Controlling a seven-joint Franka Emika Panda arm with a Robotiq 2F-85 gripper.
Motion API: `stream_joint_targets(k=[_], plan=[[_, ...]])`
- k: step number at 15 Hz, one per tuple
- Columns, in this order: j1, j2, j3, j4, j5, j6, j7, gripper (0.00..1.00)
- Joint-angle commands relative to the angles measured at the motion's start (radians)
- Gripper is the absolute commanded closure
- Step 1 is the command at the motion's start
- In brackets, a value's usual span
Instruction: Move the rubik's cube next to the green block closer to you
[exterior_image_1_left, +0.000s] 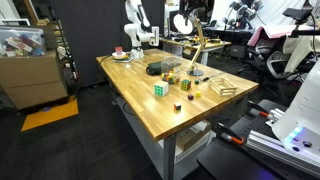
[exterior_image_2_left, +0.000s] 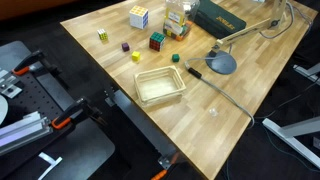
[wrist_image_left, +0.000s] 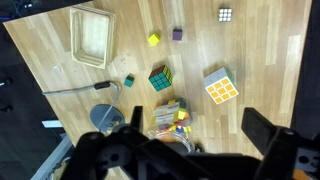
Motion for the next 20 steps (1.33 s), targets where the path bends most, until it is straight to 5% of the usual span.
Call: stream_joint_targets(k=[1, 7, 14, 20], plan=[[0.020, 0.002, -0.018, 0.003, -0.008, -0.004, 0.006, 0.00], [0.028, 0.050, -0.055, -0.013, 0.051, 0.030, -0.006, 0.00], [-0.002, 0.253, -0.143, -0.055, 0.038, 0.054, 0.058, 0.00], [0.019, 0.241, -0.154, -0.052, 0.034, 0.038, 0.031, 0.00]])
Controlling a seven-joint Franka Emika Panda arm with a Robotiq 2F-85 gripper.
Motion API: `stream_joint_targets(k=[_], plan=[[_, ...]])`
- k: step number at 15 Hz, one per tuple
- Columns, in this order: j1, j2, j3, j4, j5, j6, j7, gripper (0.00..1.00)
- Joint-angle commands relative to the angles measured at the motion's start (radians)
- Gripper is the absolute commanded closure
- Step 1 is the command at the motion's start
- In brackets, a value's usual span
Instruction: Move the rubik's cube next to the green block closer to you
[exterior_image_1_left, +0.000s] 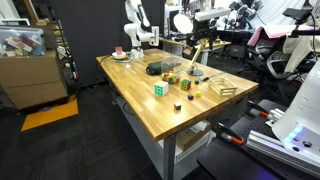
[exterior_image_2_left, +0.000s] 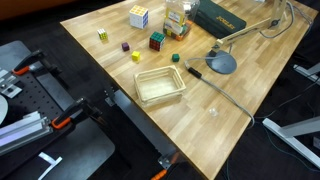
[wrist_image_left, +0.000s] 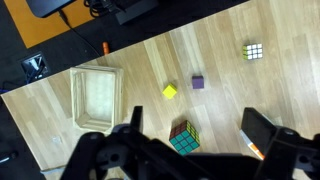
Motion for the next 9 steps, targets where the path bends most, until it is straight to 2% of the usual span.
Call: stream_joint_targets(k=[1, 5, 8, 9], plan=[[0.011, -0.002, -0.011, 0.001, -0.002, -0.002, 0.001, 0.00], [0.004, 0.045, -0.020, 0.014, 0.001, 0.007, -0.001, 0.00], [-0.005, 0.164, -0.041, 0.054, -0.062, 0.008, 0.027, 0.00], [-0.005, 0.214, -0.052, 0.077, -0.114, 0.020, 0.053, 0.00]])
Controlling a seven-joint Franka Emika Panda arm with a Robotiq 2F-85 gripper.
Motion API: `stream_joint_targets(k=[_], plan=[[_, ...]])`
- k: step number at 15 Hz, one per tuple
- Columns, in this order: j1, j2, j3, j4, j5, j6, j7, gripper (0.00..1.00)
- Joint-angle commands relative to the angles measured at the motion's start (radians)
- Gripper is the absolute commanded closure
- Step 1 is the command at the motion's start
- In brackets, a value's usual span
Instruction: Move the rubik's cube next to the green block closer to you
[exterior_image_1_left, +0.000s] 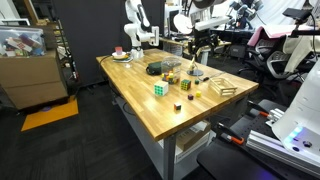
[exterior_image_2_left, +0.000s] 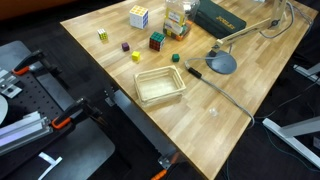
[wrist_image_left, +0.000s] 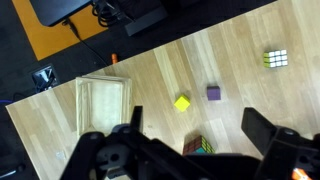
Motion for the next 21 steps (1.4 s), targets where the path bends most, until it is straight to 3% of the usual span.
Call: stream_joint_targets(k=[1, 3, 5, 6, 9, 18, 21], plan=[[0.005, 0.157, -0.034, 0.096, -0.106, 0.009, 0.051, 0.00], [0.021, 0.253, -0.059, 0.160, -0.129, 0.038, 0.038, 0.00], [0.030, 0.342, -0.073, 0.230, -0.079, 0.044, 0.004, 0.00], [0.041, 0.281, -0.083, 0.167, -0.094, 0.057, 0.025, 0.00], [0.052, 0.356, -0.094, 0.228, -0.088, 0.059, 0.021, 0.00], [0.052, 0.354, -0.094, 0.231, -0.088, 0.058, 0.020, 0.00], [0.039, 0.370, -0.084, 0.235, -0.090, 0.136, -0.163, 0.00]])
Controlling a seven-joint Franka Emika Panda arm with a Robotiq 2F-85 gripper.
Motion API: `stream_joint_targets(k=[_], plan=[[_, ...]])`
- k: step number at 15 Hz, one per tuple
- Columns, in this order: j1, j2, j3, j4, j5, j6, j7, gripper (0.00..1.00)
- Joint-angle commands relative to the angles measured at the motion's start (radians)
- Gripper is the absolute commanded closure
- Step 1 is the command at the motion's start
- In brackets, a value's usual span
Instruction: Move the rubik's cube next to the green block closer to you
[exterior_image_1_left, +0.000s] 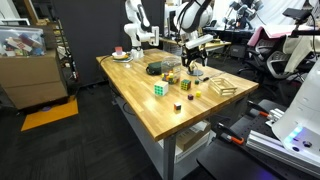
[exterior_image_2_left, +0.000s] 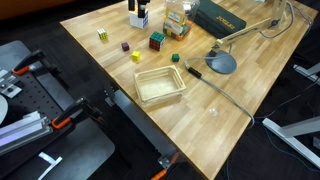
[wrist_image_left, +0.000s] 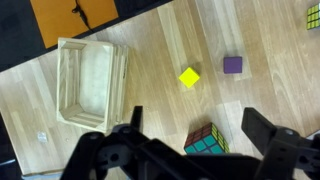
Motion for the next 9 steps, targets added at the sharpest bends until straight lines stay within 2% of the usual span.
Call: stream_joint_targets(k=[1, 4, 5, 9], plan=[[0.004, 0.021, -0.012, 0.007, 0.022, 0.082, -0.207, 0.00], [-0.020, 0.084, -0.018, 0.026, 0.025, 0.133, -0.403, 0.00], [0.016, 0.045, -0.037, 0.004, 0.011, 0.100, -0.294, 0.00], [0.022, 0.055, -0.043, 0.006, 0.011, 0.108, -0.303, 0.00]])
